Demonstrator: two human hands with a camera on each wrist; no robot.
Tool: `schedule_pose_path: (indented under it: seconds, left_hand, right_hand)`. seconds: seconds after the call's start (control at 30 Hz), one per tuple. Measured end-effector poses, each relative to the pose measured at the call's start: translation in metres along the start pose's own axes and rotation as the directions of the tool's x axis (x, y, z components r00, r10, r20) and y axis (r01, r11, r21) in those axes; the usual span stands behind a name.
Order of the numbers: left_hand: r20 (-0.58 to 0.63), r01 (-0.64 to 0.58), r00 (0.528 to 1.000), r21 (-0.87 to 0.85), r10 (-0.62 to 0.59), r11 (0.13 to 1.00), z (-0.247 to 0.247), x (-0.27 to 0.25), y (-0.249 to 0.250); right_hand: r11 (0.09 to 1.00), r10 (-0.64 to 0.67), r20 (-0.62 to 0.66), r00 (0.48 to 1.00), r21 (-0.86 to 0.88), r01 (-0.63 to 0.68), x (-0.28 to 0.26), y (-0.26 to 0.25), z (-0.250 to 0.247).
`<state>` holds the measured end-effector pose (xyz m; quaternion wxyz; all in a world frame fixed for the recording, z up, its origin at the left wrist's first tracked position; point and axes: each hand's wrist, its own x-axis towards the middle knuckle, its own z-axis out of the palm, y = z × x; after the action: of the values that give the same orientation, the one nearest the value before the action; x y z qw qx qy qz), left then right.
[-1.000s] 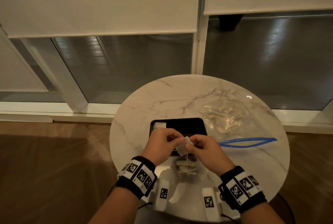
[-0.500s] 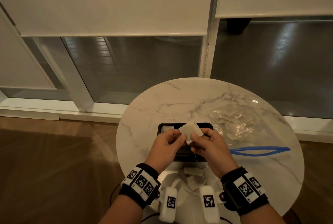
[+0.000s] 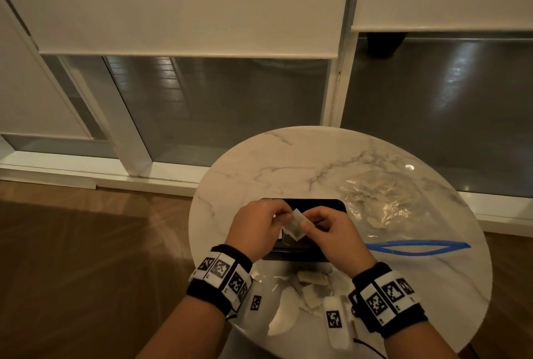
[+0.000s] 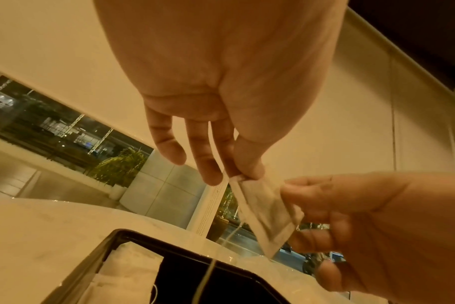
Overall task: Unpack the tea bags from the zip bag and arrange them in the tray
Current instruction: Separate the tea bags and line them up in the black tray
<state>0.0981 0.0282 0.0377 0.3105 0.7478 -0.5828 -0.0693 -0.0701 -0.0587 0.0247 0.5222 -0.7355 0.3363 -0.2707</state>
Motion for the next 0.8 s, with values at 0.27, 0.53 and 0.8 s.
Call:
schedule_pose_path:
  seconds: [0.27, 0.53, 0.8]
  left_hand:
    - [-0.057, 0.162, 0.98, -0.337, -0.192, 0.927, 0.007, -0.005, -0.014]
    - [-0.053, 0.204, 0.96, -0.539, -0.274, 0.817, 0.015, -0.014, -0.021]
    - [-0.026, 0.23, 0.954, -0.573, -0.298, 0.787, 0.014, -0.007, -0.028]
  right_hand:
    - [0.998, 0.056, -0.002, 0.998, -0.002, -0.056, 0.014, 0.006, 0.006]
    - [0.934, 0.222, 0.039, 0.974, 0.277, -0.223, 0.019, 0.007, 0.019]
    - [0.826, 0.265, 0.07, 0.962, 0.498, -0.264, 0.023, 0.004, 0.025]
